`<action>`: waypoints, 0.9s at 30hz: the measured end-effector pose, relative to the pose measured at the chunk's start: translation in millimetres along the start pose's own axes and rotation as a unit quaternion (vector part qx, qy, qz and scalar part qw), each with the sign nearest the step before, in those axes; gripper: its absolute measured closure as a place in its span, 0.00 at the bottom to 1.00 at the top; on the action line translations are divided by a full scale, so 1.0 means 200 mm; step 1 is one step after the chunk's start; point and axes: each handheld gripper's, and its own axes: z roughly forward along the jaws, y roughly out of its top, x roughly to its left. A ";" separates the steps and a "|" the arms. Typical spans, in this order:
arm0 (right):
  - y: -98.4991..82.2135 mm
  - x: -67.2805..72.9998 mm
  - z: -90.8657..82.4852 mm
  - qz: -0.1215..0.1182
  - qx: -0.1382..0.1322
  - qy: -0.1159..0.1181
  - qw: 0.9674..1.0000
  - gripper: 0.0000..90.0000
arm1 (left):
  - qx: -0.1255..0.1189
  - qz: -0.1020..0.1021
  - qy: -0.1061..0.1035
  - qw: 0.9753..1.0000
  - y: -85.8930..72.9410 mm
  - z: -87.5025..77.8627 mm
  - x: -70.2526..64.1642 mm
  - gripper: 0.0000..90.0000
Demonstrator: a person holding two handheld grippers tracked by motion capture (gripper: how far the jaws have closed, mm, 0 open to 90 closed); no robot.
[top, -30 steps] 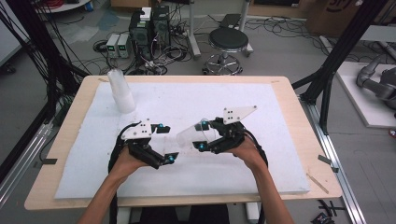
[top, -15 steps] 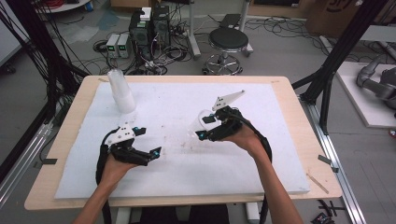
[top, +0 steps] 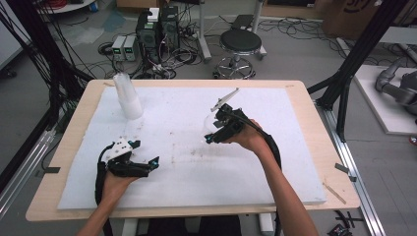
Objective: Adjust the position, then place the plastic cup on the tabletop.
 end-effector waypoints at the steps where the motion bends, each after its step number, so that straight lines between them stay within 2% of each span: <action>1: 0.00 0.00 0.01 -0.001 0.001 -0.002 1.000 0.39 | 0.000 -0.004 -0.001 1.000 0.00 0.00 0.00 0.02; 10: 0.00 0.00 0.02 0.002 0.009 -0.007 1.000 0.39 | -0.001 -0.004 -0.002 1.000 0.00 0.00 0.01 0.02; 18: 0.00 0.00 0.02 0.001 0.004 -0.004 1.000 0.39 | 0.000 -0.003 -0.002 1.000 0.00 0.00 0.00 0.02; 24: -0.01 0.00 0.05 0.004 0.006 -0.005 1.000 0.39 | -0.001 -0.002 -0.001 1.000 0.00 0.00 0.00 0.02; 27: -0.02 0.00 0.08 0.001 0.024 -0.017 1.000 0.39 | -0.001 -0.003 -0.001 1.000 0.00 0.00 0.00 0.02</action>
